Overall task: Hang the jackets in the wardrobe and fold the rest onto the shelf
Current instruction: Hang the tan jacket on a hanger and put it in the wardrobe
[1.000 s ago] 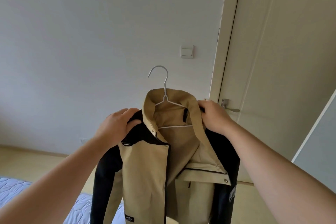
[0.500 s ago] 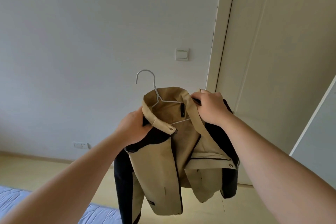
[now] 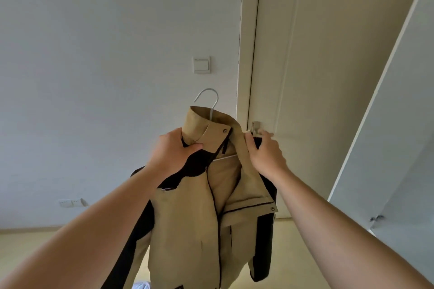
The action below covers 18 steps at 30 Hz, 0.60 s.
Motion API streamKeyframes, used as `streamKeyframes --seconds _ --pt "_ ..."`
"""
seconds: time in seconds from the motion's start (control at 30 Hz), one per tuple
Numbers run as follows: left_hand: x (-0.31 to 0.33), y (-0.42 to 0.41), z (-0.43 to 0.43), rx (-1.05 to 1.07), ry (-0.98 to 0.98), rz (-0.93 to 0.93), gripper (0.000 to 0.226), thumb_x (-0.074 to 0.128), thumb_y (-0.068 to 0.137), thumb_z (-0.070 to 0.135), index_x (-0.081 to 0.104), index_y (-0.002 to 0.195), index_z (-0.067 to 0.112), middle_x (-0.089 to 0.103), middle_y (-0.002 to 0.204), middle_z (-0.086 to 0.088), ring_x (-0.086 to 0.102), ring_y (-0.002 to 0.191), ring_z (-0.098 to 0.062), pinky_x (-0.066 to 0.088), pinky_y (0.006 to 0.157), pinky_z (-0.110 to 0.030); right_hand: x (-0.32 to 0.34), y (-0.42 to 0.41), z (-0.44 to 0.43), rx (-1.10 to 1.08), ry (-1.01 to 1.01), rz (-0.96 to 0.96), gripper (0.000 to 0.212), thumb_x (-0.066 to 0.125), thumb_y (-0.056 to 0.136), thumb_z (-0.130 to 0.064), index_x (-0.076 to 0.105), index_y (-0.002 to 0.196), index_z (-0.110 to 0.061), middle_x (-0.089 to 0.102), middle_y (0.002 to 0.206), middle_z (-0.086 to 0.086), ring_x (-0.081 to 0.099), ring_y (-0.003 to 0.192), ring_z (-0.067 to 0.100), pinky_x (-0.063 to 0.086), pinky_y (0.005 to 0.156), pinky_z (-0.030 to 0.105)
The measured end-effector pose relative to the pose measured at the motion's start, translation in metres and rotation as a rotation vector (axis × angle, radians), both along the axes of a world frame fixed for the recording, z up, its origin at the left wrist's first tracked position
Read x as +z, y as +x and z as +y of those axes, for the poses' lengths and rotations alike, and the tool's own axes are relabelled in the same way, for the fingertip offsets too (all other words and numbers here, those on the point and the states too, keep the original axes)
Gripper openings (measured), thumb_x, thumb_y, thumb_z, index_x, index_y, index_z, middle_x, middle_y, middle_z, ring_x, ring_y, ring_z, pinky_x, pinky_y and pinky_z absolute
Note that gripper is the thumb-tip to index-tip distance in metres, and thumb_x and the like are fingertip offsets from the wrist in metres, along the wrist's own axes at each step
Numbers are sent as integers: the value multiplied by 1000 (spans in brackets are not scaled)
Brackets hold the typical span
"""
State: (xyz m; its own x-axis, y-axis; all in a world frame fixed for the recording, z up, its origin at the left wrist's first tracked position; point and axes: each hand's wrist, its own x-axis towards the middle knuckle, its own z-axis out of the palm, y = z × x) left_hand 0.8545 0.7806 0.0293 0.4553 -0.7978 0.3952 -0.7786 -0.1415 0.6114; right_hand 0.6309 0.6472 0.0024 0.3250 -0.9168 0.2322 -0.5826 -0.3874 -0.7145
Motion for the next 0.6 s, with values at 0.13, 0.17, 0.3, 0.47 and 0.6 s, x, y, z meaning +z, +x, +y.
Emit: streamKeyframes --seconds 0.13,0.17,0.3,0.47,0.6 --pt "-6 0 -9 -12 6 30 27 76 81 54 57 92 39 62 82 21 58 76 0 42 59 -20 -38 -32 17 103 294 123 108 43 67 -98 37 147 -25 54 136 -4 57 122 23 49 98 39" --pt "-7 0 -10 -15 8 36 26 76 81 54 57 90 40 64 82 19 60 76 -2 43 59 -21 -49 -42 19 112 341 242 97 55 70 -89 43 140 -22 56 131 -3 58 120 25 49 96 38" --pt "-10 -6 -18 -37 8 55 29 76 80 57 60 91 35 66 81 14 62 75 -8 45 60 -25 -63 -64 19 134 355 457 32 57 99 -30 52 125 -11 62 121 10 61 106 25 47 84 30" --pt "-18 -17 -33 -65 17 57 39 73 82 60 64 100 26 69 86 10 64 79 -13 54 68 -33 4 -48 30 44 136 172 26 50 101 -17 35 121 -24 62 95 10 66 74 26 60 65 42" --pt "-22 -30 -48 -90 -27 50 31 72 83 58 61 94 31 66 78 14 61 71 -7 49 59 -27 54 -48 36 146 6 -165 37 50 103 -18 42 126 -46 68 75 6 69 56 22 56 47 28"
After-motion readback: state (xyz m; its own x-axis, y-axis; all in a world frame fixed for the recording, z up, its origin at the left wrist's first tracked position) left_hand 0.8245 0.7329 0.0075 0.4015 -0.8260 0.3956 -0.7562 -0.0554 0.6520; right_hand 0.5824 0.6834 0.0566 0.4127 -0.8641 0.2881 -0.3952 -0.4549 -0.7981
